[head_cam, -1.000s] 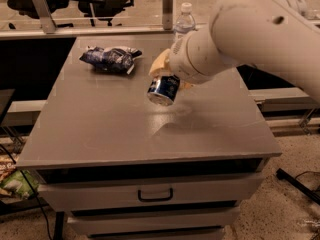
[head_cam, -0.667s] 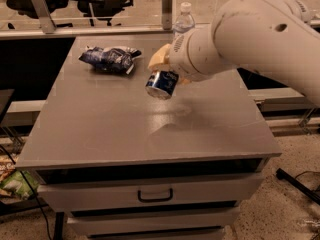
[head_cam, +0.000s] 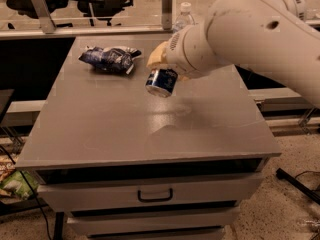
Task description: Place pepsi can upright
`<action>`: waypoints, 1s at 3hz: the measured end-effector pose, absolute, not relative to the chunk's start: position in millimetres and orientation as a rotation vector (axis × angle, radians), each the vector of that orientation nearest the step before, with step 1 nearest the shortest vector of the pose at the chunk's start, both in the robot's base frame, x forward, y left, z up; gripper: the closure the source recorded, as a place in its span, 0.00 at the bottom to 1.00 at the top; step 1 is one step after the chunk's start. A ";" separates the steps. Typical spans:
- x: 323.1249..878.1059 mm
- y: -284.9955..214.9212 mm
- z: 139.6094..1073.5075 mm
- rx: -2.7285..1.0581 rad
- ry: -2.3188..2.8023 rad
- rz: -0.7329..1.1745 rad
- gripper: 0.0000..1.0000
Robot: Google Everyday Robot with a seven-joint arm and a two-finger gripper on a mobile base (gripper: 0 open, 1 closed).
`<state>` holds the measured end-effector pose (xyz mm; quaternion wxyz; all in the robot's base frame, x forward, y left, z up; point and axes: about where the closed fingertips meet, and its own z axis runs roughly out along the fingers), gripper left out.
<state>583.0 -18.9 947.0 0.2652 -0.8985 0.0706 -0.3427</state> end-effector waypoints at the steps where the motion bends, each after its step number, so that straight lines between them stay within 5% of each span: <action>1: 595.4 -13.4 954.6 -2.489 0.023 -1.066 1.00; 3: 624.0 7.4 953.0 -2.413 -0.375 -1.298 1.00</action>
Offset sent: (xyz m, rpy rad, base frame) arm 0.0550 0.0290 0.0141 -0.3951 -0.4152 0.2927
